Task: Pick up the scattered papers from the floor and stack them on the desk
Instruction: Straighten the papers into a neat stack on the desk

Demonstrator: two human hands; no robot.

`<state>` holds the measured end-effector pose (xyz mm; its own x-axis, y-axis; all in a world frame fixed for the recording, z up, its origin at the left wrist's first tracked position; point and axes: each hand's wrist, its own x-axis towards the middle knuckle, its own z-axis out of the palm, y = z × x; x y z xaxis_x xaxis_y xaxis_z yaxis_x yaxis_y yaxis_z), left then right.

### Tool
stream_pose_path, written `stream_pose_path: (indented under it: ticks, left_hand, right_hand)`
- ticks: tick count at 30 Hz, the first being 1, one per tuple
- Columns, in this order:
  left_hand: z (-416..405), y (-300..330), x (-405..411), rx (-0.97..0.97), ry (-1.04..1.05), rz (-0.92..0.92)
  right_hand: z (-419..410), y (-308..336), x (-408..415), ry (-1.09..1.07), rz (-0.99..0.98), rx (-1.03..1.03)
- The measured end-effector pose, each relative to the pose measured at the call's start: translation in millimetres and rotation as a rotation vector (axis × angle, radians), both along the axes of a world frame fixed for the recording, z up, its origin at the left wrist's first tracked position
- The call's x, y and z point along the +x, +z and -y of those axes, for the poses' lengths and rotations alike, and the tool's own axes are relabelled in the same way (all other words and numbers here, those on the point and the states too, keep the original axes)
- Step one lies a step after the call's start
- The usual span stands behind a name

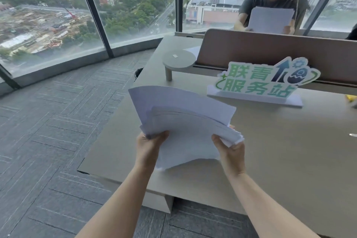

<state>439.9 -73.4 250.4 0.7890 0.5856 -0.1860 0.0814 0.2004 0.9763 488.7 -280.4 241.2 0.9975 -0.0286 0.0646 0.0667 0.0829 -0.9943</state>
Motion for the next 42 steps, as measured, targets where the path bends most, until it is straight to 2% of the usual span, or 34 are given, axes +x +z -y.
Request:
stream_pose_path:
  ticks: [7,12,15,18,21,24,29,34,42]
  left_hand:
    - [-4.8,-8.9,10.2,0.016,-0.068,-0.086]
    - [-4.3,-1.1,21.5,-0.022,-0.082,-0.058]
    - [-7.8,9.4,32.8,-0.001,-0.110,0.034]
    - [-14.6,6.2,36.3,0.027,-0.146,0.096]
    - [-17.3,-9.6,30.3,0.015,-0.180,0.059]
    - [-12.9,-19.2,30.5,-0.018,-0.194,0.016]
    - [-4.8,-25.3,39.9,-0.029,-0.163,-0.061]
    - [-3.5,-22.6,41.5,-0.047,-0.133,-0.026]
    - [4.5,-35.7,34.2,0.003,-0.256,-0.115]
  right_hand:
    - [-9.2,-5.5,15.6,0.021,-0.049,0.203]
    - [-16.3,1.2,24.1,-0.042,-0.048,0.142]
    - [-18.1,12.8,30.3,-0.070,0.007,0.143]
    - [-11.4,7.2,32.7,-0.049,-0.035,0.145]
    - [-4.4,-4.1,27.6,0.049,-0.100,0.126]
    - [-3.7,-7.8,28.7,0.020,-0.124,0.156]
    - [-14.0,-2.7,22.5,0.012,-0.059,0.173]
    - [-8.1,-4.1,25.2,-0.095,-0.001,0.191]
    - [-8.5,-13.1,17.2,-0.016,-0.140,0.138]
